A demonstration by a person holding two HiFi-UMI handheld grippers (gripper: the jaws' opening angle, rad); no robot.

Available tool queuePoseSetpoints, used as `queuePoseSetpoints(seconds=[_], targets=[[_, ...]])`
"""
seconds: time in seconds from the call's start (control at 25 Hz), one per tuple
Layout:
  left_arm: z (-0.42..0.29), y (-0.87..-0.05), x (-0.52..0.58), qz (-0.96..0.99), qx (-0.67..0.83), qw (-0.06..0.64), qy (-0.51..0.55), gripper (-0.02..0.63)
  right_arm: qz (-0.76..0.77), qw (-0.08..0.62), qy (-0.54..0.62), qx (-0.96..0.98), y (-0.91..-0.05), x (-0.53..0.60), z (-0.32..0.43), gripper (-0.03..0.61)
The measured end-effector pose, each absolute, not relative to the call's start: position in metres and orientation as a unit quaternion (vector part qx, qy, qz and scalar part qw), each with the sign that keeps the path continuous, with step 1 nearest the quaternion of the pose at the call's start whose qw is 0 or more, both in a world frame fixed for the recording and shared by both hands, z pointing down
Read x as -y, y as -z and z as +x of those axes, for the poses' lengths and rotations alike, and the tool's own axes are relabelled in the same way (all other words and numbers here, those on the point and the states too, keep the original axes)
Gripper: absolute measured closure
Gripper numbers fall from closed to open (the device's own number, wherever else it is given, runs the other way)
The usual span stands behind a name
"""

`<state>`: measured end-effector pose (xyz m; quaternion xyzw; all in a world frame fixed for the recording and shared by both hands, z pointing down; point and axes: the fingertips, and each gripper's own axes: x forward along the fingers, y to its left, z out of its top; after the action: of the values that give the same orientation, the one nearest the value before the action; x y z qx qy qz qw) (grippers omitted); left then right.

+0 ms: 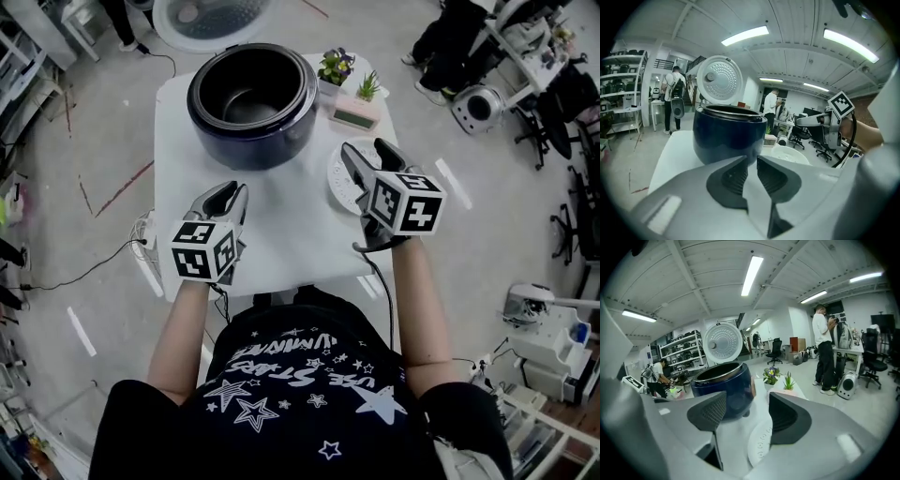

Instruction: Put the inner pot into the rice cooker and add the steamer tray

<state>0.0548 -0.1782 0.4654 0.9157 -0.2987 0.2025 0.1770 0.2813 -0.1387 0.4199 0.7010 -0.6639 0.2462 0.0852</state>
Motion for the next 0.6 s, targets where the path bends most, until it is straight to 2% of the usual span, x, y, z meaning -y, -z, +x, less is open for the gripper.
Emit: queuePoseSetpoints(seconds=[0.28,0.6], targets=[[0.100,-0.475,0.160,0.924,0.266,0.175,-0.212,0.597,0.730,0.096,-0.262,0.624,-0.444,0.106,0.330,0.273],[0.135,-0.493,0.149,0.922,0.248,0.184,-0.235,0.601,0.739,0.114,-0.317,0.584,-0.500,0.067,0.377,0.275]])
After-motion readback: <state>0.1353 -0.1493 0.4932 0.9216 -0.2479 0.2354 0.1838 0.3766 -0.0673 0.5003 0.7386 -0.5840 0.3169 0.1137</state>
